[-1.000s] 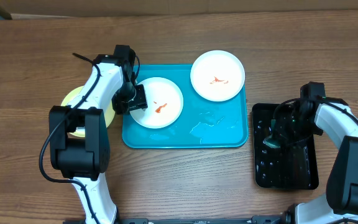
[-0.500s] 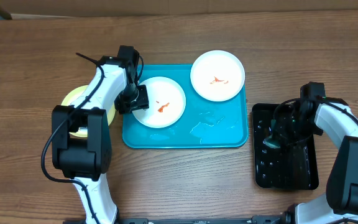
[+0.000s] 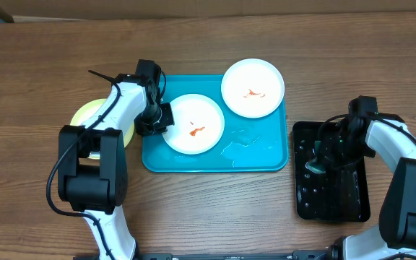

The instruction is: Clean dirty plates on tray and stack at the side

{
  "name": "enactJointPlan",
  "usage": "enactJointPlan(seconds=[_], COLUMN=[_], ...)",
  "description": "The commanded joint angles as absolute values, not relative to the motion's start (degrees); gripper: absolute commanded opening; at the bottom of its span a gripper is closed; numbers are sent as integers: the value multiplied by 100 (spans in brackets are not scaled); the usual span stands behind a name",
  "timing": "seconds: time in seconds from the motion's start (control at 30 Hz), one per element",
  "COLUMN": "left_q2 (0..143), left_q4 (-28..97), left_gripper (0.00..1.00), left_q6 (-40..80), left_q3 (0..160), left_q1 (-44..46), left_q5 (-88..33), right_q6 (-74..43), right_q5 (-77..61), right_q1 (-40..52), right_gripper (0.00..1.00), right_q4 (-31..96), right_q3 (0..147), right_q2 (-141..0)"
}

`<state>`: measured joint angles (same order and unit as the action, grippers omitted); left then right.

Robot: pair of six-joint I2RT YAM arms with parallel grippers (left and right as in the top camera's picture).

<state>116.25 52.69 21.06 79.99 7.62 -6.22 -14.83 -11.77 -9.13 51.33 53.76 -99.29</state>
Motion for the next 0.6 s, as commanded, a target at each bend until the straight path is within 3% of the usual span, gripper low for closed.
enactJointPlan(seconds=[0.0, 0.1, 0.57], left_q2=[11703, 11703, 11703], left_q4=[5262, 5288, 5413], left_gripper=[4, 4, 4], left_q6=[2117, 2102, 2102], left_q3=[7854, 7854, 7852], left_q1=[947, 1037, 1070], left_q5=[-709, -709, -644], right_q6=[-1520, -1503, -1498], right_q5=[-908, -996, -1079], right_q1=[-913, -913, -913], right_gripper=[14, 4, 4], right_q4=[5238, 5452, 6005], right_q3=[5074, 5175, 5704], right_q2=[-10191, -10189, -9430])
